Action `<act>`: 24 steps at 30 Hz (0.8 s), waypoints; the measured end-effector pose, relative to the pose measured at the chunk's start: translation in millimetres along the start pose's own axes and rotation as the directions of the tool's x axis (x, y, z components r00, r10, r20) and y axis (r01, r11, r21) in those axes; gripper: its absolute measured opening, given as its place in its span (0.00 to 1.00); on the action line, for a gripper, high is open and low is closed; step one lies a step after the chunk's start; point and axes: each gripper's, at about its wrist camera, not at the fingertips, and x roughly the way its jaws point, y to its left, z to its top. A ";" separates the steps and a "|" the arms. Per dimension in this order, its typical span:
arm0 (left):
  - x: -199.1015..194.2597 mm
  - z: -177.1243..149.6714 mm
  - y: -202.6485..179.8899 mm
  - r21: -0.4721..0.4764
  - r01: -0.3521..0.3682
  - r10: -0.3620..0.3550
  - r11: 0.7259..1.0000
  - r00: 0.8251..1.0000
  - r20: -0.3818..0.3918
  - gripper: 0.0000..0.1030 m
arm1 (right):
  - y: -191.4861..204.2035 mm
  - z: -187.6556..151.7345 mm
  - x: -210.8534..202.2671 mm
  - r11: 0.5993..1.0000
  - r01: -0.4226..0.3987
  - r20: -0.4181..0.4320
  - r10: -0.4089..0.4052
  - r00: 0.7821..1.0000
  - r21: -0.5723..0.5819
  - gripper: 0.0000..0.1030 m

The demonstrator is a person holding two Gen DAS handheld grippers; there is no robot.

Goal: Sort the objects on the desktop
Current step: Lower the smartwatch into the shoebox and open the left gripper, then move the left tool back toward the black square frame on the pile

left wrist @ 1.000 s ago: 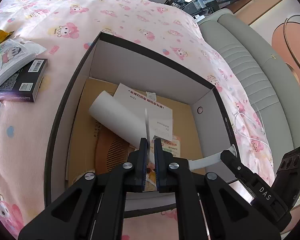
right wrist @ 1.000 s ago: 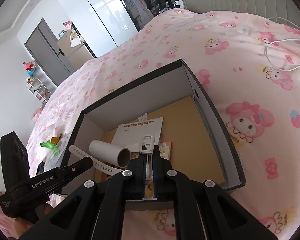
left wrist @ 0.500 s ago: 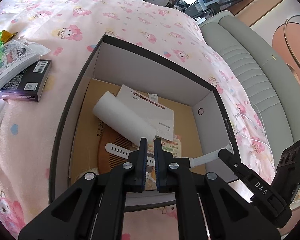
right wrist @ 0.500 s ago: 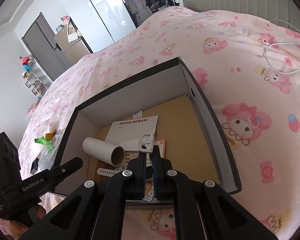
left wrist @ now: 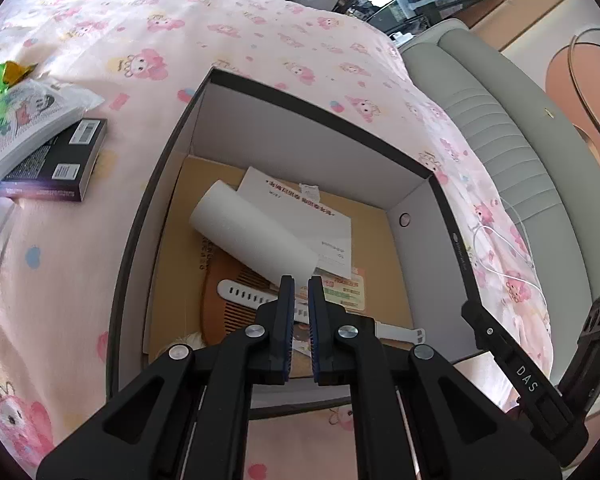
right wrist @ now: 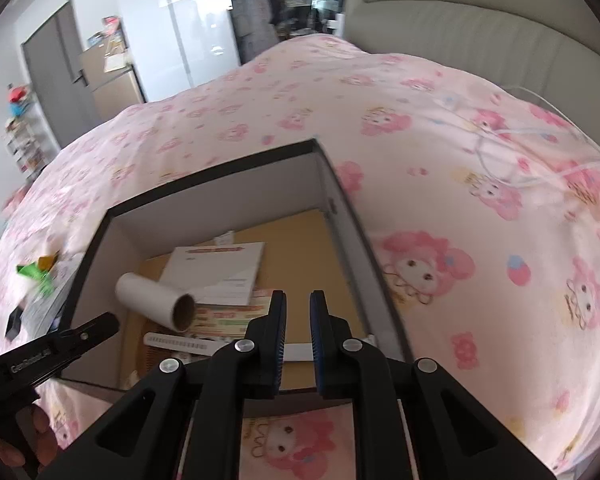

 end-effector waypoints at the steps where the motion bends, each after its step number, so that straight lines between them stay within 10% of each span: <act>1: -1.5 0.4 -1.9 0.009 0.009 -0.009 1.000 1.000 0.004 0.05 | 3.4 0.3 -1.6 1.000 -0.008 0.002 0.008 1.000 -0.012 0.09; 14: 5.3 4.0 4.1 -0.006 -0.034 0.033 0.999 0.998 -0.056 0.05 | 11.8 -3.5 13.1 1.000 0.025 -0.093 -0.027 0.995 -0.017 0.10; 24: -56.1 8.1 12.1 0.071 -0.079 0.076 0.994 0.996 0.041 0.05 | 61.4 -0.3 -11.6 0.998 -0.035 -0.054 0.032 0.998 -0.057 0.10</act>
